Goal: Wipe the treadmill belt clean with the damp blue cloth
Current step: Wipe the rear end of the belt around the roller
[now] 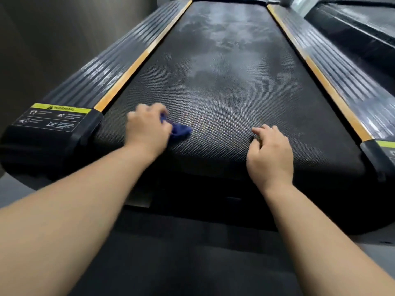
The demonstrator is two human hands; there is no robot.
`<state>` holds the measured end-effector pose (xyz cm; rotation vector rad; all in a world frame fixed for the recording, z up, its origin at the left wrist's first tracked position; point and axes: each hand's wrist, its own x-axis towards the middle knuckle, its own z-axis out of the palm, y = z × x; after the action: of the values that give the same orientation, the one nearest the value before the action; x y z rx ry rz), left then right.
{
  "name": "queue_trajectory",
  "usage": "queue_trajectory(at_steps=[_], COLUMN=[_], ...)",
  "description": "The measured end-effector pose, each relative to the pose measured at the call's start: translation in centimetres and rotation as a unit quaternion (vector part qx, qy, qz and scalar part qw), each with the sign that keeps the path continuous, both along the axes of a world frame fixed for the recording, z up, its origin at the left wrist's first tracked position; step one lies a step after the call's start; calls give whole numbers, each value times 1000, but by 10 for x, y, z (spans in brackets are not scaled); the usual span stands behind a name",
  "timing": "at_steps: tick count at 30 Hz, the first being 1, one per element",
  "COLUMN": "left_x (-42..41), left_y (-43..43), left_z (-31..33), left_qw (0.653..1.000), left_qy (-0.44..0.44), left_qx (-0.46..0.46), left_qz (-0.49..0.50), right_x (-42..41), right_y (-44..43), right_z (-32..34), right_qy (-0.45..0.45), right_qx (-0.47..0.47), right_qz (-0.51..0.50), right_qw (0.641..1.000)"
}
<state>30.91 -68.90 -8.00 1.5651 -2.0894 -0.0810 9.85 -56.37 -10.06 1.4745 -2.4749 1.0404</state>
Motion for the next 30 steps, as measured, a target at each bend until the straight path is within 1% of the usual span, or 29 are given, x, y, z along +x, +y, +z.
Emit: queue_trajectory(at_steps=[1, 2, 3, 5, 7, 8, 9, 10, 11, 12, 13, 14, 15, 16, 17, 18, 21, 22, 23, 24, 25, 27, 28, 30], left_x=[7, 6, -2, -25, -39, -37, -28, -14, 2, 19, 32, 38, 35, 23, 10, -1, -4, 4, 14, 24, 36, 65, 77, 79], left_y=[-3, 0, 6, 27, 47, 44, 34, 21, 4, -12, -23, -26, -20, -10, 3, 17, 39, 34, 20, 4, -15, -47, -56, -49], left_z=[0, -1, -2, -5, -9, -8, -4, -3, -3, -3, -5, -7, -10, -13, -12, -9, -12, -11, -11, -10, -8, -4, -3, -5], left_qw=[999, 998, 998, 995, 981, 975, 973, 975, 982, 991, 998, 1000, 999, 998, 998, 996, 971, 964, 962, 965, 974, 992, 996, 996], left_qy=[30, 51, 48, 34, 12, 0, -15, -31, -43, -33, -6, 18, 26, 26, 31, 38, 23, 6, -15, -34, -47, -56, -53, -56], left_qx=[19, 26, 19, -7, -7, -18, -30, -45, -47, -35, -22, -15, -17, -33, -55, -71, -76, -76, -81, -92, -94, -63, -58, -68], left_qz=[36, 42, 21, -90, -192, -222, -228, -215, -179, -122, -55, 2, 35, 38, 12, -38, -225, -256, -259, -241, -201, -92, -48, -3], right_x=[1, 3, 4, 6, 6, 6, 7, 8, 9, 9, 8, 8, 9, 9, 9, 10, 12, 16, 21, 27, 34, 47, 50, 51], right_y=[-1, -1, -2, -2, -3, -4, -5, -6, -7, -8, -8, -7, -6, -6, -6, -6, -8, -12, -17, -22, -27, -33, -34, -35], right_z=[-2, -4, -6, -9, -10, -10, -9, -9, -9, -9, -10, -10, -11, -10, -9, -7, 0, 3, 6, 8, 9, 4, 1, -6], right_qy=[11, 20, 27, 43, 52, 53, 53, 53, 53, 55, 56, 57, 55, 52, 49, 45, 11, 1, -3, -2, 4, 27, 44, 69], right_qx=[1, 2, 2, 3, 2, 1, 0, -1, -2, -4, -5, -2, 3, 7, 10, 10, -6, -14, -22, -27, -27, -18, -12, -9], right_qz=[0, 1, -2, -12, -22, -27, -29, -30, -31, -32, -33, -33, -32, -33, -36, -38, -43, -35, -22, -6, 10, 39, 44, 37], right_qw=[1000, 1000, 1000, 999, 998, 998, 998, 998, 998, 998, 998, 998, 998, 998, 998, 998, 999, 999, 1000, 1000, 1000, 999, 998, 997])
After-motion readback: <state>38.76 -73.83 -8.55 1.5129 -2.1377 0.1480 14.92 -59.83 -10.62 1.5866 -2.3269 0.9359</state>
